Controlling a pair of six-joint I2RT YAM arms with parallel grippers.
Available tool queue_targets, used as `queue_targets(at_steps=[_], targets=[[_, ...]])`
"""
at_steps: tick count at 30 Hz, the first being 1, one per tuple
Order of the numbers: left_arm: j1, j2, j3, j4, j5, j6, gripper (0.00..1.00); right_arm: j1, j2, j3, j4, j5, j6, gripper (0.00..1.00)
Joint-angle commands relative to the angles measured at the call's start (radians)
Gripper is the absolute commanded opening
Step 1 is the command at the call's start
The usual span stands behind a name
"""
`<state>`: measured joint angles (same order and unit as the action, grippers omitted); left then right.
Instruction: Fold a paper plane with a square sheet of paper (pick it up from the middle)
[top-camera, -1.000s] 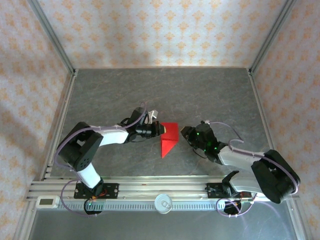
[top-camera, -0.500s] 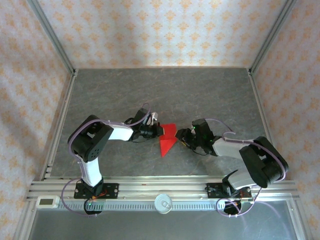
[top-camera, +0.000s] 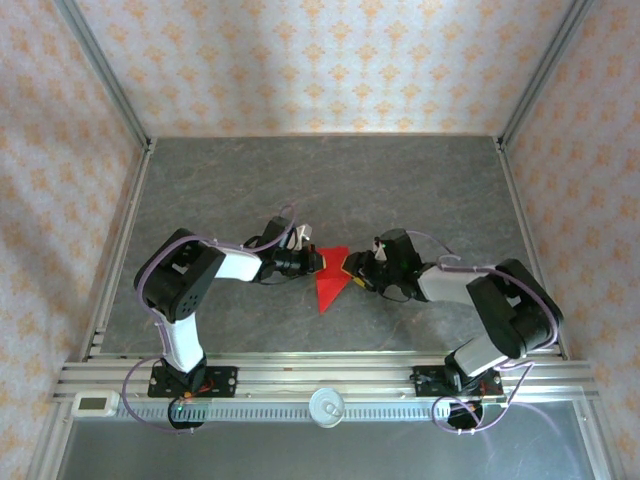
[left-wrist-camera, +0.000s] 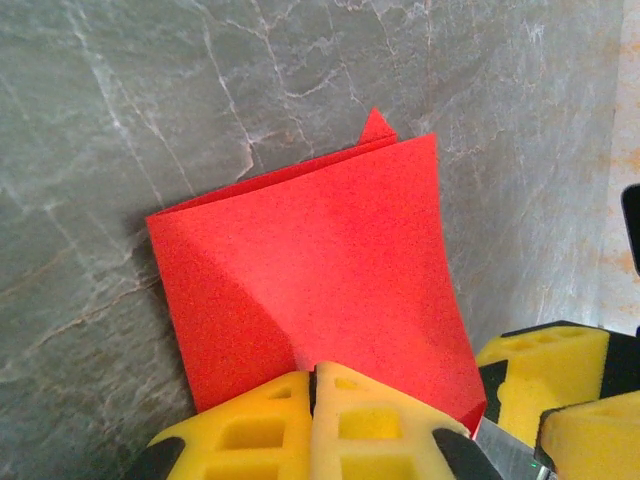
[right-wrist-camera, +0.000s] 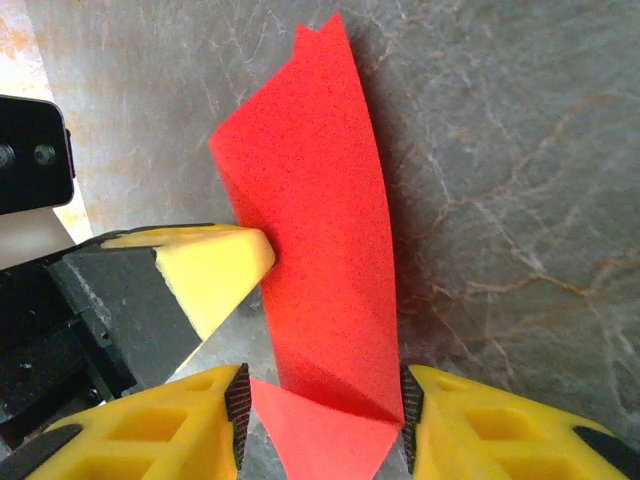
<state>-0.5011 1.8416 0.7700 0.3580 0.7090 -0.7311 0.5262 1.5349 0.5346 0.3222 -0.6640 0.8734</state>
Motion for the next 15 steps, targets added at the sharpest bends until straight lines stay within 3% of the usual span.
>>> queue_targets(at_steps=[1,6,15], targets=[[0.010,0.030,-0.011,0.010,0.021,0.036,0.05,-0.009,0.026,0.032,0.010,-0.020,-0.019,0.45],[0.013,0.026,-0.011,0.007,0.024,0.041,0.05,-0.013,0.017,0.044,-0.031,0.011,-0.039,0.46],[0.016,0.039,0.000,0.001,0.040,0.072,0.05,-0.037,0.074,0.091,0.057,-0.138,-0.116,0.38]])
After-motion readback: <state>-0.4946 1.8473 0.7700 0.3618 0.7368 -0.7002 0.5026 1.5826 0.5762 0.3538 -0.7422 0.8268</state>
